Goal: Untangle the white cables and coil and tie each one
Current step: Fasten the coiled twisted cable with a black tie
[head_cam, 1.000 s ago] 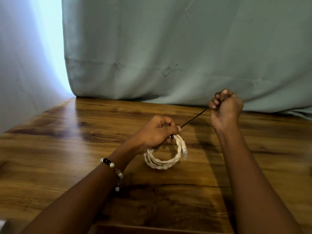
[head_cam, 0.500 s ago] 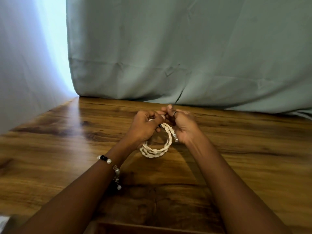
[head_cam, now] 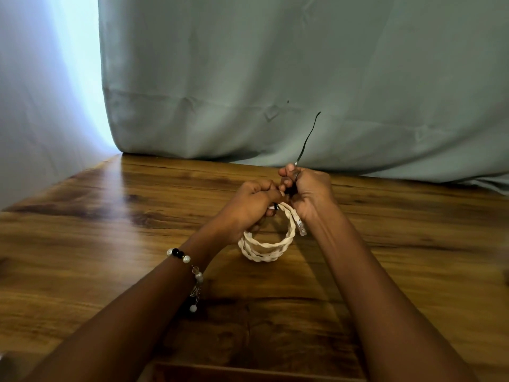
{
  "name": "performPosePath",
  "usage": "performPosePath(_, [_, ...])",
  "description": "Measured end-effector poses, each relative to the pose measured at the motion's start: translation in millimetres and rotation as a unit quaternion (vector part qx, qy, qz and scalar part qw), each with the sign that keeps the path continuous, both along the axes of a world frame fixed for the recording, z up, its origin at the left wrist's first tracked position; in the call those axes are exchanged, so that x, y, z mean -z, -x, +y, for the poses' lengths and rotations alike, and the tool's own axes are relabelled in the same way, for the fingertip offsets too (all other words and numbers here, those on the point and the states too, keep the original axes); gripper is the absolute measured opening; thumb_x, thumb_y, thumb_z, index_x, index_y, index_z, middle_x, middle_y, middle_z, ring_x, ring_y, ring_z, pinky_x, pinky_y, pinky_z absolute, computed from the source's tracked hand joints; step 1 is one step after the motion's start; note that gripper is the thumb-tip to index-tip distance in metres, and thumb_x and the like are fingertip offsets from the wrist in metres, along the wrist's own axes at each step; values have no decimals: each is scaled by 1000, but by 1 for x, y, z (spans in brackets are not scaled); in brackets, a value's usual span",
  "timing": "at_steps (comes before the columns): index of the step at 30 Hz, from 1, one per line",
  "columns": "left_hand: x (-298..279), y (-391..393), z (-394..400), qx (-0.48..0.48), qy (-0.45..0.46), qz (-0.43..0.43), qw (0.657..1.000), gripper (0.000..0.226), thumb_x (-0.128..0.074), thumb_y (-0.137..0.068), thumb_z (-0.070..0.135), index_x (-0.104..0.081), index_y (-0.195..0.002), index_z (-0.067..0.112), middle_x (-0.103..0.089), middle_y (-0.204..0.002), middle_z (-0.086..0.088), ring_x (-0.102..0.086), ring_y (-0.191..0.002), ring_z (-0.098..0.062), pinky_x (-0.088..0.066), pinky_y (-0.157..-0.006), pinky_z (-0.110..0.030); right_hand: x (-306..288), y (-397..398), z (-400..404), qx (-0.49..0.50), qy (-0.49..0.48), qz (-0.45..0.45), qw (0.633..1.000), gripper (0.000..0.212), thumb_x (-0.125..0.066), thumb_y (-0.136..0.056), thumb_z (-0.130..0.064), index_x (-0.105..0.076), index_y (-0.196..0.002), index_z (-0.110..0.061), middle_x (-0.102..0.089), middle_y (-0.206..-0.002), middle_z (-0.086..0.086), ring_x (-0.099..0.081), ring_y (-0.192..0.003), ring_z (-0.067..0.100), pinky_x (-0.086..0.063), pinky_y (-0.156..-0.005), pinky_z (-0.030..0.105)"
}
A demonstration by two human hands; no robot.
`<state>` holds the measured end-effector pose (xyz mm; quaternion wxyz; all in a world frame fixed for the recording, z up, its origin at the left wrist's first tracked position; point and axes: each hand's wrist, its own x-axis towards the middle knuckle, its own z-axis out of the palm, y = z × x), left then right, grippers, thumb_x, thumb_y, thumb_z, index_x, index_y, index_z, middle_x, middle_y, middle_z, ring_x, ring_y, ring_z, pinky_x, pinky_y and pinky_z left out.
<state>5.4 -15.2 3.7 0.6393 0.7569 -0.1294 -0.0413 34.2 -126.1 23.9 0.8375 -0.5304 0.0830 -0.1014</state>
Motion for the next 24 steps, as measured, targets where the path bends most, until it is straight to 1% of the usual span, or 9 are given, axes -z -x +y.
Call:
performPosePath(4, [1, -1, -4, 18, 17, 26, 999, 26, -50, -95, 15, -53, -70, 21, -38, -54, -1, -22, -34, -7, -18, -38, -12, -1, -1, 0, 20, -8, -17, 1000, 31, -52, -93, 2, -54, -62, 1, -47, -49, 7, -34, -27, 9, -33, -35, 17])
performPosePath(7, [5, -1, -4, 23, 18, -3, 1000, 23, -49, -98, 16, -55, -76, 19, -43, -55, -1, -27, -37, -7, -21, -36, -15, 1, -2, -2, 29, 27, -44, 998, 29, -53, -94, -1, -57, -65, 1, -45, -43, 4, -36, -30, 11, -38, -39, 21])
performPosePath(10, [11, 0, -3, 18, 22, -46, 999, 13, -50, -99, 13, -60, -91, 14, -53, -61, -1, -37, -44, -9, -29, -41, -21, 2, -1, -7, 21, 34, -63, 997, 26, -55, -94, -5, -62, -70, 1, -44, -40, 2, -41, -38, 15, -49, -48, 27])
performPosePath(14, [16, -10, 1, -80, -61, -164, 981, 18, -57, -96, 17, -68, -109, 10, -69, -71, -3, -50, -43, 0, -37, -44, -18, 0, 9, -7, 21, 122, -126, 984, 22, -55, -95, -10, -67, -80, 1, -56, -55, 7, -54, -51, 20, -54, -56, 33])
performPosePath(16, [16, -14, 4, -157, -101, -240, 953, 19, -60, -94, 18, -71, -108, 13, -72, -74, 0, -62, -60, -1, -46, -55, -20, -1, 14, -3, 21, 170, -169, 971, 20, -55, -95, -9, -68, -81, -2, -62, -61, 10, -62, -59, 24, -57, -64, 36])
performPosePath(18, [17, -16, 6, -213, -109, -297, 924, 19, -61, -92, 13, -72, -107, 11, -74, -83, -2, -68, -77, -11, -51, -71, -21, 1, 15, 3, 31, 257, -211, 943, 18, -57, -94, -8, -70, -81, -6, -68, -66, 9, -69, -68, 23, -59, -71, 34])
performPosePath(19, [17, -17, 7, -232, -97, -303, 919, 19, -61, -92, 11, -73, -106, 10, -75, -87, -4, -69, -80, -13, -52, -73, -22, 3, 15, 7, 34, 295, -227, 928, 16, -59, -93, -8, -71, -82, -7, -70, -70, 8, -71, -71, 21, -59, -73, 32])
performPosePath(21, [15, -18, 10, -266, -71, -280, 920, 15, -61, -92, 11, -74, -99, 10, -74, -84, -2, -67, -75, -10, -49, -67, -16, 5, 16, 14, 27, 331, -248, 910, 13, -61, -91, -6, -73, -87, -5, -72, -77, 5, -71, -74, 14, -58, -72, 27])
performPosePath(24, [13, -21, 18, -256, 27, -181, 949, 14, -59, -93, 9, -73, -93, 10, -72, -76, -3, -55, -50, 1, -41, -49, -17, 9, 20, 20, -19, 335, -277, 900, 13, -60, -90, -2, -73, -92, 1, -71, -79, 4, -69, -71, 5, -57, -66, 20])
